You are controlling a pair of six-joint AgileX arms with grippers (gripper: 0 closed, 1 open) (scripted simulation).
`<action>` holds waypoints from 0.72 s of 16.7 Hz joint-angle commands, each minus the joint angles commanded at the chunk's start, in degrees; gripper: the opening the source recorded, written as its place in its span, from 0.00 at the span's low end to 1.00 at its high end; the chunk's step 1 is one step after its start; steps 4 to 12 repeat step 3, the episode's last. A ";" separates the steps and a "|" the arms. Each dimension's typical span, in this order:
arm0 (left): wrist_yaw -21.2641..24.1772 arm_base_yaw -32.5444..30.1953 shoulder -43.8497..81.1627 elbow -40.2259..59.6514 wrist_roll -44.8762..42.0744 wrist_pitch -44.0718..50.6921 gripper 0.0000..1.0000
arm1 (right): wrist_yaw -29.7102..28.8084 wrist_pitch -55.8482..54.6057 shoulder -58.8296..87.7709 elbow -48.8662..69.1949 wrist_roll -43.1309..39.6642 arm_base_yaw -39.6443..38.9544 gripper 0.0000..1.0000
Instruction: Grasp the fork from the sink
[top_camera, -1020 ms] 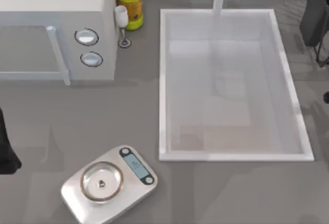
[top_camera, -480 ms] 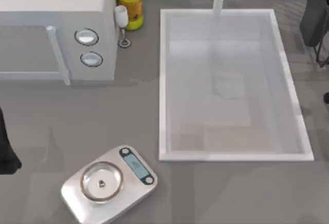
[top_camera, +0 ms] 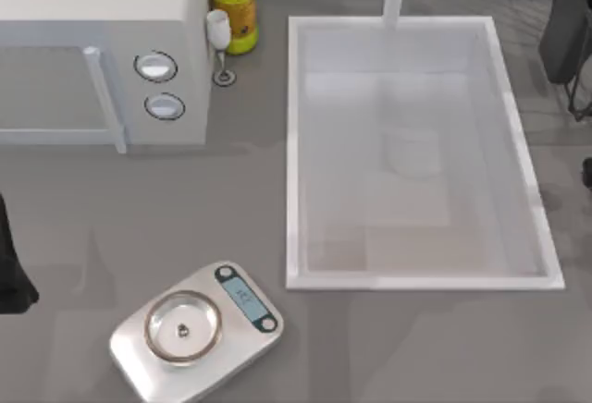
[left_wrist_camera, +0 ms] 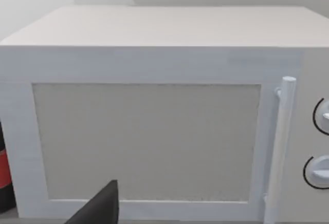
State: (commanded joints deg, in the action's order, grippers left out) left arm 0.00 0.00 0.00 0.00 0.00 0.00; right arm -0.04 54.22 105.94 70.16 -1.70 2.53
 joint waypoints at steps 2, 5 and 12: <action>0.00 0.00 0.00 0.00 0.00 0.00 1.00 | 0.00 0.00 0.00 0.00 0.00 0.00 1.00; 0.00 0.00 0.00 0.00 0.00 0.00 1.00 | 0.00 0.00 0.00 0.00 0.00 0.00 1.00; 0.00 0.00 0.00 0.00 0.00 0.00 1.00 | 0.00 0.00 0.00 0.00 0.00 0.00 1.00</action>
